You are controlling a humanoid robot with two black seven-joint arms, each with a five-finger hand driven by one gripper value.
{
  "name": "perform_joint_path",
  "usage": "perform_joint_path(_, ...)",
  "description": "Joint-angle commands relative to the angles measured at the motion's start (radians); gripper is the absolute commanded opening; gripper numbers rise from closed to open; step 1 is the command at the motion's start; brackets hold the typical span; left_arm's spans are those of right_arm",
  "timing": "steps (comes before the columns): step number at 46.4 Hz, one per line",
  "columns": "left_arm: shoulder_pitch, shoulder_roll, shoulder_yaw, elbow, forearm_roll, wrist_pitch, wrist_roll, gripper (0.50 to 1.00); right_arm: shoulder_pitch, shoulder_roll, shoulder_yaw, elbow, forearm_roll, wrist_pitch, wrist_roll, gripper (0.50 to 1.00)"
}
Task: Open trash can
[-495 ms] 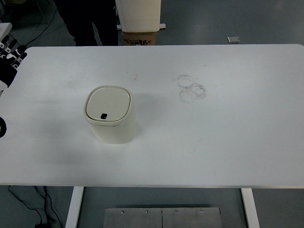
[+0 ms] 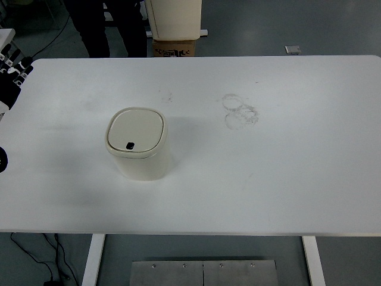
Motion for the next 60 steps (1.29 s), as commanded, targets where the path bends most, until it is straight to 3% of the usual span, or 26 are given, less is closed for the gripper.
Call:
perform_joint_path(1,-0.001,0.0,0.0,0.0,0.0,0.0,0.0,1.0,0.0,0.0,0.0,0.0,0.0,0.0,0.0,0.991)
perform_joint_path(38,-0.018,-0.002,0.005,0.0,0.001,0.001,0.0,1.0,0.0,0.0,0.0,0.0,0.0,0.0,0.0,0.991)
perform_joint_path(60,-0.103,0.001,0.011,-0.009,0.08,0.001,0.008,1.0,0.001,0.0,0.0,0.0,0.0,0.0,0.0,0.991)
